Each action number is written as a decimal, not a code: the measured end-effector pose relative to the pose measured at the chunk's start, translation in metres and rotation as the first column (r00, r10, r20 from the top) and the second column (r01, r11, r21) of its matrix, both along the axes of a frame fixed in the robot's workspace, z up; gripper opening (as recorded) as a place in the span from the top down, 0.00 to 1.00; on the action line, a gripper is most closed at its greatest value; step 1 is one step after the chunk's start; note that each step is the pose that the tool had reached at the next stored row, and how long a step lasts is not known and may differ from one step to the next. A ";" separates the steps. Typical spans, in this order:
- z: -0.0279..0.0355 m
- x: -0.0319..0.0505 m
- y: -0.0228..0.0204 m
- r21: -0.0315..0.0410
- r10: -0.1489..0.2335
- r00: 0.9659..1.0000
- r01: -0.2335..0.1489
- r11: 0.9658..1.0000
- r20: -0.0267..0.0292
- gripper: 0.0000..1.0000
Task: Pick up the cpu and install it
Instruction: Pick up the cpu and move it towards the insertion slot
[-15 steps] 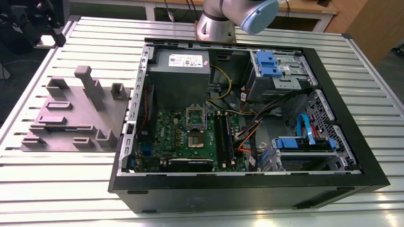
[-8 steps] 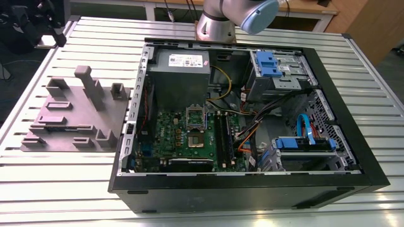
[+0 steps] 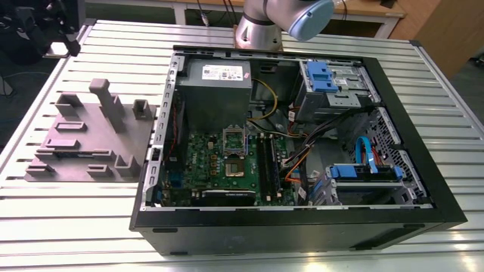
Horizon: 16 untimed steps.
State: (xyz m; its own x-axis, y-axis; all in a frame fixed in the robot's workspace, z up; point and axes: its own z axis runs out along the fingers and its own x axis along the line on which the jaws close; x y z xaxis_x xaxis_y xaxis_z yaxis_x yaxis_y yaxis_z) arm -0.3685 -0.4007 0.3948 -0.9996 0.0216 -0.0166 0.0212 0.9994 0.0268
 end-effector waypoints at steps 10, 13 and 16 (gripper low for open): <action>0.0000 0.0020 0.0000 0.000 0.000 1.000 0.000 1.000 0.000 0.53; 0.0000 0.0024 0.0000 0.000 0.000 1.000 0.000 1.000 0.000 0.53; 0.0000 0.0030 0.0000 0.000 0.000 1.000 0.000 1.000 0.000 0.53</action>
State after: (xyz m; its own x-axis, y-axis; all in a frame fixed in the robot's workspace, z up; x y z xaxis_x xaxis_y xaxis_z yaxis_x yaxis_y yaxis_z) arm -0.3655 -0.4007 0.3948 -0.9996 0.0215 -0.0166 0.0210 0.9994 0.0268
